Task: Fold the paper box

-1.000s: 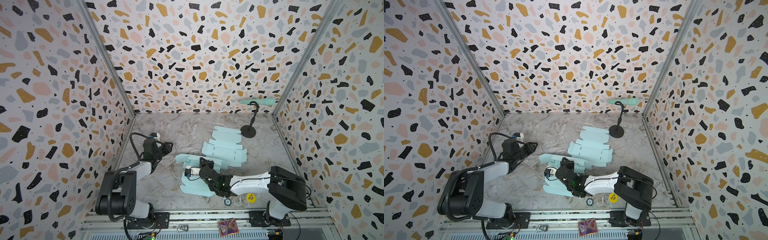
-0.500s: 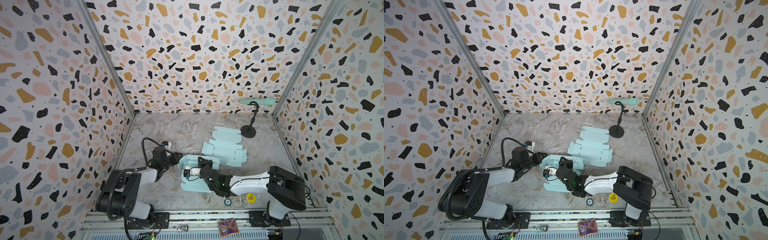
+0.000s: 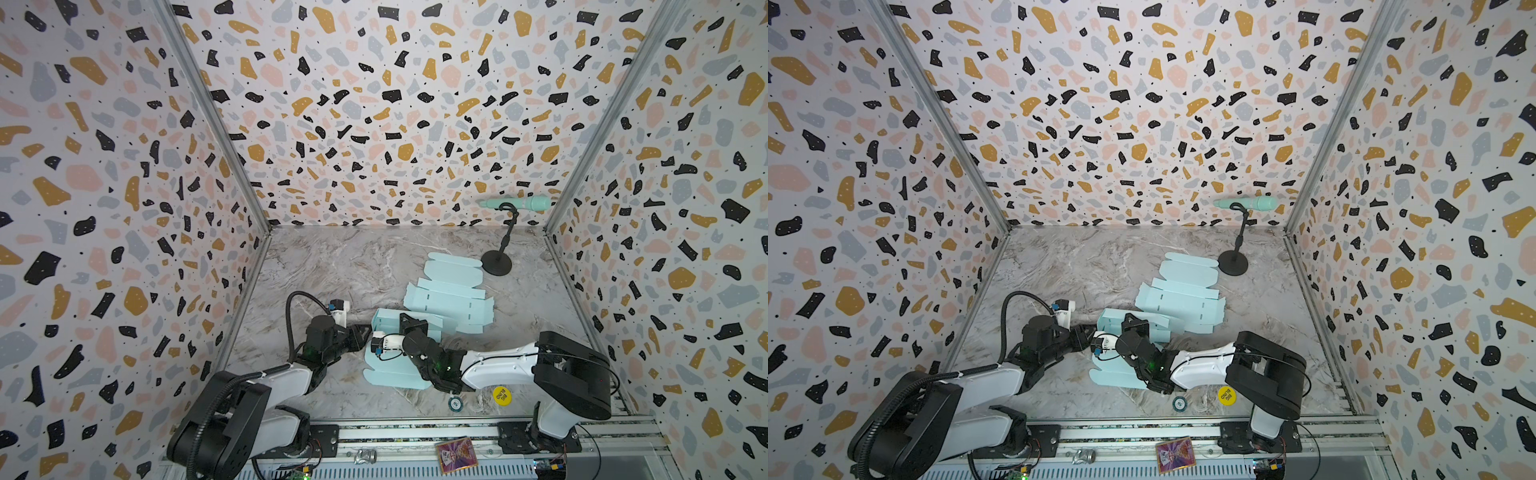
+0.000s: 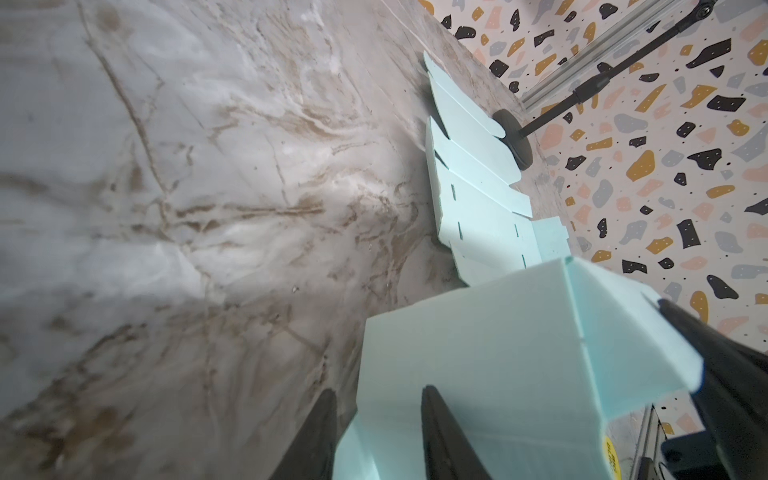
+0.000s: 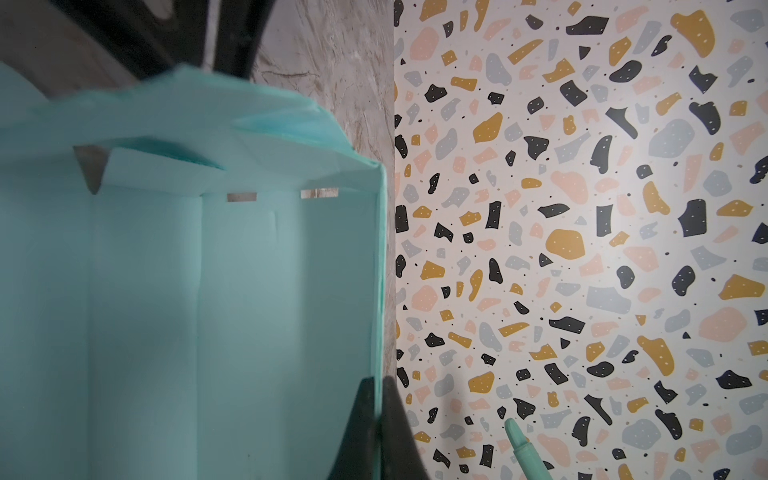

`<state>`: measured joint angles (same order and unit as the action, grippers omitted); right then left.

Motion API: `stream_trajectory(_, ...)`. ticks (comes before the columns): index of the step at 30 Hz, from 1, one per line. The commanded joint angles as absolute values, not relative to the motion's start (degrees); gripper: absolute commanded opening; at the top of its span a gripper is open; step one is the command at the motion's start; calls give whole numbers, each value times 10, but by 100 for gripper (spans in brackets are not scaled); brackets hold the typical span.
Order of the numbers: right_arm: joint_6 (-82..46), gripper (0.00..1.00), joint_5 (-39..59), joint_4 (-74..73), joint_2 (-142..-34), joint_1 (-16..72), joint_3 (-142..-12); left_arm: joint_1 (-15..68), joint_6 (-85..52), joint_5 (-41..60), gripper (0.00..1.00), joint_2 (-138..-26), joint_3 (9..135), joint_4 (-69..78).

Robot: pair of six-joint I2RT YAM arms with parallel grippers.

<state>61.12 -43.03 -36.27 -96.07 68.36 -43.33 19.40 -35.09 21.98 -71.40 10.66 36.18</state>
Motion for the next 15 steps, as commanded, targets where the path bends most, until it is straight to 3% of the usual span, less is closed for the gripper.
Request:
stream_trajectory(1, 637, 0, -430, -410, -968, 685, -425, 212, -330, 216, 39, -696, 90, 410)
stream_trajectory(8, 676, 0, -417, -454, -966, 689, -398, 222, -321, 199, 42, -684, 62, 467)
stream_trajectory(15, 682, 0, -405, -447, -973, 690, -395, 229, -285, 205, 52, -710, 93, 471)
